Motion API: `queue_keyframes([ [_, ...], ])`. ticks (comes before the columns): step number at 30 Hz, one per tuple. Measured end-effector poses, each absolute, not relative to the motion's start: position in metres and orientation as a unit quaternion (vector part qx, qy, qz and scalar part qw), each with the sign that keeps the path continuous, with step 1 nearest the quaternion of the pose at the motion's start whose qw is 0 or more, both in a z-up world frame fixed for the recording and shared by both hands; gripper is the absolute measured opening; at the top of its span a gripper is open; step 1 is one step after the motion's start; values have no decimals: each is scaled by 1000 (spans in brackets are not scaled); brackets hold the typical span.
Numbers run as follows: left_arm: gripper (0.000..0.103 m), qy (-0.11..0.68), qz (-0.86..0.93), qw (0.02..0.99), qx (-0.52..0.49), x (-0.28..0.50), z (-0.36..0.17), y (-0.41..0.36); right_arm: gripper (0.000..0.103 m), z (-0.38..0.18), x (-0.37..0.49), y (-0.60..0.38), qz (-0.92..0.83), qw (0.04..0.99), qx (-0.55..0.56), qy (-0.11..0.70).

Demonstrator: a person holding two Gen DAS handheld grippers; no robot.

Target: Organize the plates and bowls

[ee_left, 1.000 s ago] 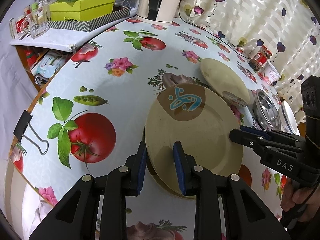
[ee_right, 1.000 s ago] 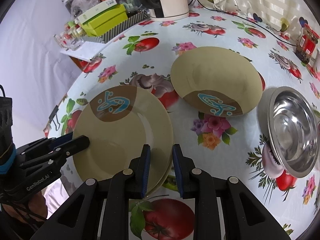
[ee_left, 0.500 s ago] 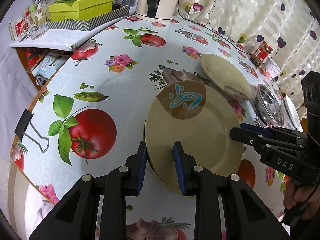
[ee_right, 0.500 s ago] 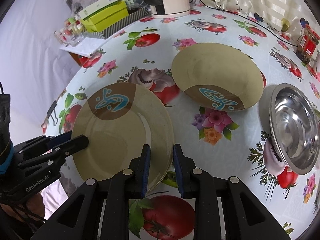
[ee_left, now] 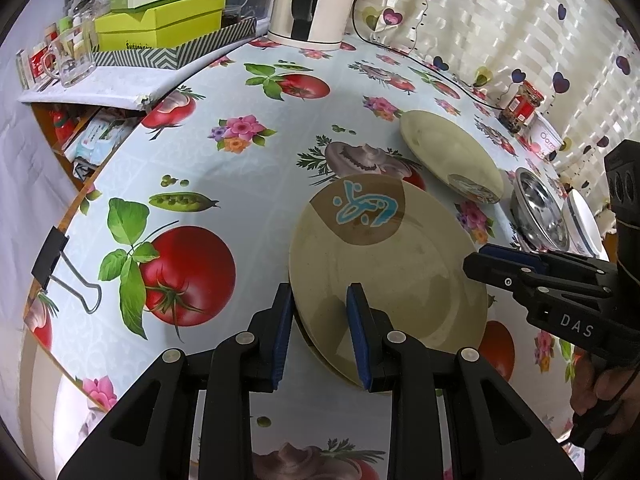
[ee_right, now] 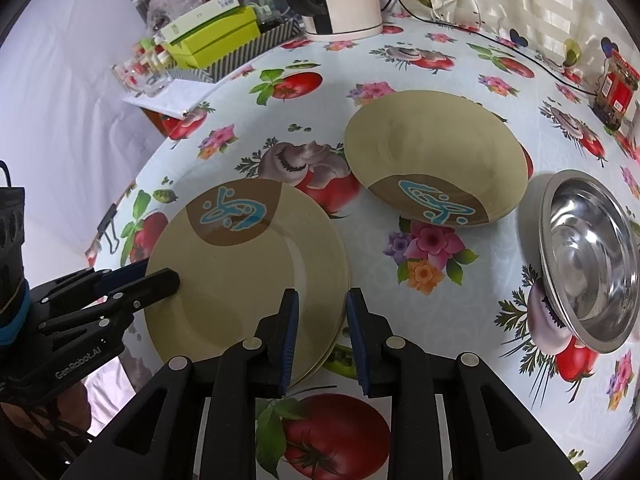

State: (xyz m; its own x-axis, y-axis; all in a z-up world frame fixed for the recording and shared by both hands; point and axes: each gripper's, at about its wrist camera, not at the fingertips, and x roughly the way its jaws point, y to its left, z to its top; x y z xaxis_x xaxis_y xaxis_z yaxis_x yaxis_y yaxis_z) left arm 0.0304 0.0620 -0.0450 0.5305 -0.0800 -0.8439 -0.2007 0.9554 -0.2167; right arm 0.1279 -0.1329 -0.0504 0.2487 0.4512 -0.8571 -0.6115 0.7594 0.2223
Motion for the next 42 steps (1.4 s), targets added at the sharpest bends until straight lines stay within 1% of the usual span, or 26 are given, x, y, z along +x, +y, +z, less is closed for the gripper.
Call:
queue_keyframes([
  [9, 29, 476, 36, 867, -145, 28, -45, 65, 24, -50, 127, -136, 340, 792, -70, 503],
  [10, 29, 474, 35, 868, -146, 28, -44, 66, 26, -50, 127, -137, 341, 792, -68, 502],
  [11, 29, 472, 35, 869, -146, 28, -43, 66, 30, -49, 127, -137, 339, 793, -66, 502],
  [13, 29, 469, 36, 870, -147, 30, -42, 67, 33, -48, 127, -139, 340, 795, -62, 498],
  [20, 29, 466, 34, 871, -150, 32, -43, 68, 37, -46, 126, -139, 348, 794, -57, 495],
  [32, 29, 468, 26, 870, -155, 28, -43, 67, 37, -50, 122, -133, 353, 789, -71, 498],
  [42, 29, 445, 22, 882, -153, 30, -23, 65, 37, -33, 121, -137, 356, 797, -66, 484],
])
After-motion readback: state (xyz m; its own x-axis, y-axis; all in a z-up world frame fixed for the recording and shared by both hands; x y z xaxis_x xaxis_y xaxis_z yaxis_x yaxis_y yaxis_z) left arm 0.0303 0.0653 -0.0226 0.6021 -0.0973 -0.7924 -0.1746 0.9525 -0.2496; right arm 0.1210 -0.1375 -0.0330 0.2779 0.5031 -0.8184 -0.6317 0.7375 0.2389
